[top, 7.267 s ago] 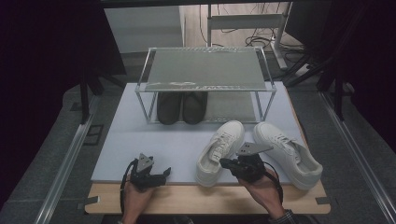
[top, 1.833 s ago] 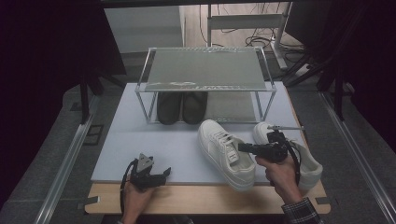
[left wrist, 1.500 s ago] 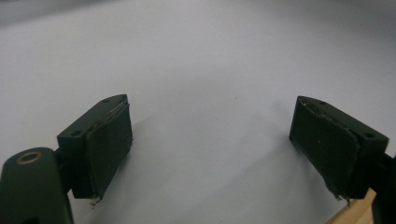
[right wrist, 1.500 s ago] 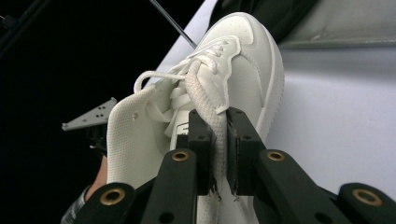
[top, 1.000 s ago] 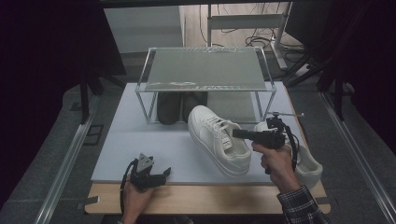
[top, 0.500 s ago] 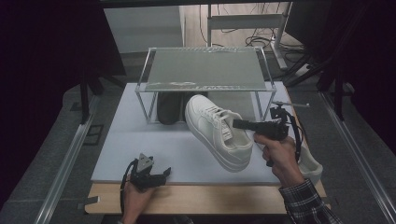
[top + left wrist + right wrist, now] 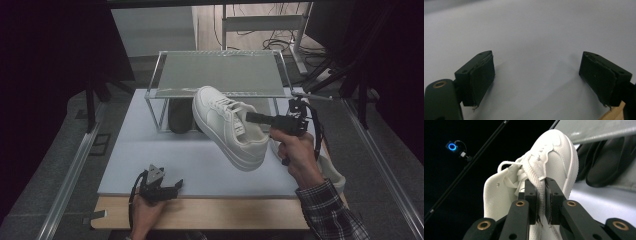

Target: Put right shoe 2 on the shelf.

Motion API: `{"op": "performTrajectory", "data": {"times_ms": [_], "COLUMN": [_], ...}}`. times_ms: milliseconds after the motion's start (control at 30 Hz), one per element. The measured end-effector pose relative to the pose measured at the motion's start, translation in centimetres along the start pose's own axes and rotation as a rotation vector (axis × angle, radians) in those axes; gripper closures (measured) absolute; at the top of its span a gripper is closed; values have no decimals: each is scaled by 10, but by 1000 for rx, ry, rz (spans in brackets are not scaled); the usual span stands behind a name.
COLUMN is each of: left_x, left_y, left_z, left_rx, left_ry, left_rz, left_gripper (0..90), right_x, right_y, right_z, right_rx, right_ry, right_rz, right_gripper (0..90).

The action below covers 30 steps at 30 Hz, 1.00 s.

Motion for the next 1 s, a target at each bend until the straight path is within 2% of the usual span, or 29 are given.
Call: {"op": "performTrajectory", "data": {"times_ms": [333, 700, 1000], "left_x": [0, 0, 0], "left_y": [0, 0, 0], "left_z": [0, 0, 0], "left_rx": [0, 0, 0], "left_ry": [0, 0, 2], "left_rz": [0, 0, 1], "left_gripper": [128, 128, 127], "right_x": [-1, -21, -34], "right_y": [-14, -36, -56], "right_z": [28, 50, 66], "right_rx": [-54, -103, -128], "right_ry": [-6, -42, -48], "right_rz": [-44, -108, -171], "right_gripper": [819, 817, 817]}}
Point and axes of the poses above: each handheld gripper's, and its own axes: y roughly backward along the jaws, z roughly out of its top, x roughly to its left, the point moved 6 cm from there along -y, roughly forward along the jaws, and after that the axes turned 2 degrees about z, right-handed, at the moved point
